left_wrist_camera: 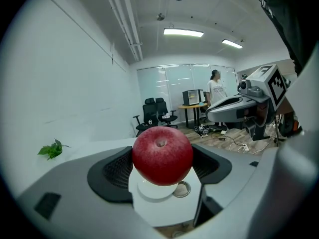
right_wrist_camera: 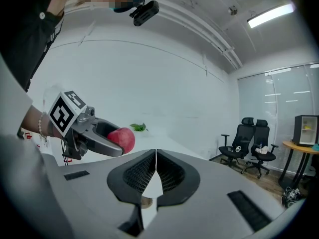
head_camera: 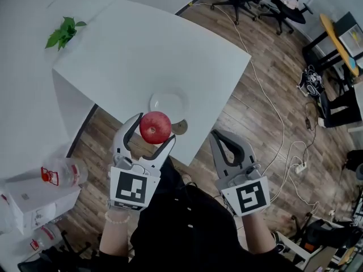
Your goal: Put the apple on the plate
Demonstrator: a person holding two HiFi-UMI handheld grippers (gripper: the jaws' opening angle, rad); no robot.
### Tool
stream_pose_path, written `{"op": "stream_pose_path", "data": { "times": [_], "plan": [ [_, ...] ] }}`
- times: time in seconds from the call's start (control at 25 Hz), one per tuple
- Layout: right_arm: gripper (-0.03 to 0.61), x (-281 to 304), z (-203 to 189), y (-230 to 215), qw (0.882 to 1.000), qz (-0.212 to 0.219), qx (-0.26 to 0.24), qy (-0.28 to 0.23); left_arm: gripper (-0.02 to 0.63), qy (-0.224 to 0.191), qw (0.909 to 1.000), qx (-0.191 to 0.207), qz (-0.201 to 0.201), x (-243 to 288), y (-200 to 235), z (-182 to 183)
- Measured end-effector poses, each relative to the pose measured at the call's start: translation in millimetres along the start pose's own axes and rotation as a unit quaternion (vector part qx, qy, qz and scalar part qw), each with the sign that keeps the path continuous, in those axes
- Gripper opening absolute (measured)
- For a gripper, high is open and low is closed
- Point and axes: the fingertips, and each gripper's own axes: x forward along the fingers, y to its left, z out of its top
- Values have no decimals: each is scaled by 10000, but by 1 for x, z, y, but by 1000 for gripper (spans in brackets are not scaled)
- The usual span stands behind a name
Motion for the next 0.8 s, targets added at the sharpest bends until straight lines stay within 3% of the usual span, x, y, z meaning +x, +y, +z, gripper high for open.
{"op": "stream_pose_path", "data": {
  "times": [0.8],
  "plan": [
    [42,38,-29,-27,9980,-322,239,496,373,386,9981,-202,-432,95,28,-64]
  ]
}}
